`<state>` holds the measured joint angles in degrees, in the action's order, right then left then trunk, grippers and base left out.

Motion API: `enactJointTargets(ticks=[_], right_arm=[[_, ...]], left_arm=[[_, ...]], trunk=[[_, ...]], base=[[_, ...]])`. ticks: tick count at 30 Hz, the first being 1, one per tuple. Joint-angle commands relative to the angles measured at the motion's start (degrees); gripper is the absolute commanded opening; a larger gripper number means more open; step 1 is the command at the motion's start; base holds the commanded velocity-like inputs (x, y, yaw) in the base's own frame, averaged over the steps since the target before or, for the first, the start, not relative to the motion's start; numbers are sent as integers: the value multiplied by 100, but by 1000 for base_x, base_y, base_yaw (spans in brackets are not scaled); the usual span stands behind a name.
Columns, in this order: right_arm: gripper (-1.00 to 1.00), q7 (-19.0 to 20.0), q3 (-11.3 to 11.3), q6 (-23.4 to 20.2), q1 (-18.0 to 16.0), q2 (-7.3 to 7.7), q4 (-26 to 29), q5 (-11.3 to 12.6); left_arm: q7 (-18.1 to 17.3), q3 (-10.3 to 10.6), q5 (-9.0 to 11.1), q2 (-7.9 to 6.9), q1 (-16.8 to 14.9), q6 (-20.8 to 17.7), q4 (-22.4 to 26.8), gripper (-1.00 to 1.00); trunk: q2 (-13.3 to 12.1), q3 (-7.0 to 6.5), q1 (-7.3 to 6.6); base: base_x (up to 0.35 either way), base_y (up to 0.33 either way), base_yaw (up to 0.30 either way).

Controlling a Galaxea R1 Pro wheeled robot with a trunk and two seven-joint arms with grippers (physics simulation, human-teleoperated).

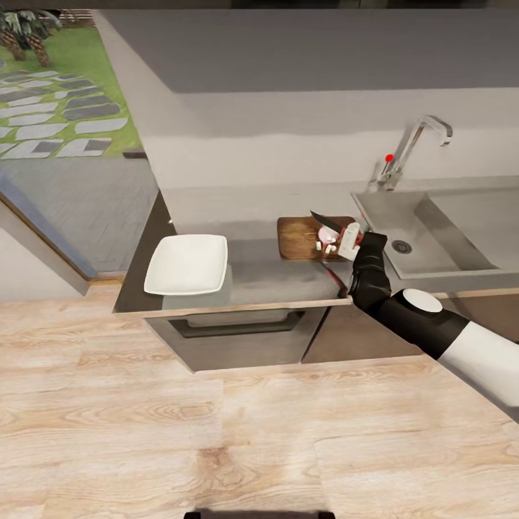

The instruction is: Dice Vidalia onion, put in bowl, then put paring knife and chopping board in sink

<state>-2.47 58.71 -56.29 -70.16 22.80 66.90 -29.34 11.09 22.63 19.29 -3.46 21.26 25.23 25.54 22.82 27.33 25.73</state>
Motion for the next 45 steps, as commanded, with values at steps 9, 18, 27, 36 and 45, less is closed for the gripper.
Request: enactJointTargets(ticks=[9,18,27,36,45], right_arm=[[-100,-26,26,-32,-13,5,1,16],[-100,-26,26,-32,-15,-4,-54,16],[-100,-26,26,-32,-15,-4,-54,16],[-100,-22,-1423,-6,-14,-27,30,-17],[-100,1690,-4660,32,-11,91,-49,-18]], left_arm=[[46,49,31,-6,1,9,12,100],[44,49,31,-8,1,13,12,100],[46,49,31,-7,1,12,12,100],[44,49,31,-8,1,11,12,100],[45,49,31,-9,1,9,12,100]], trunk=[[10,8,6],[10,48,6],[10,50,6],[10,50,6],[10,50,6]], base=[[39,0,0],[0,0,0],[0,0,0],[0,0,0],[0,0,0]])
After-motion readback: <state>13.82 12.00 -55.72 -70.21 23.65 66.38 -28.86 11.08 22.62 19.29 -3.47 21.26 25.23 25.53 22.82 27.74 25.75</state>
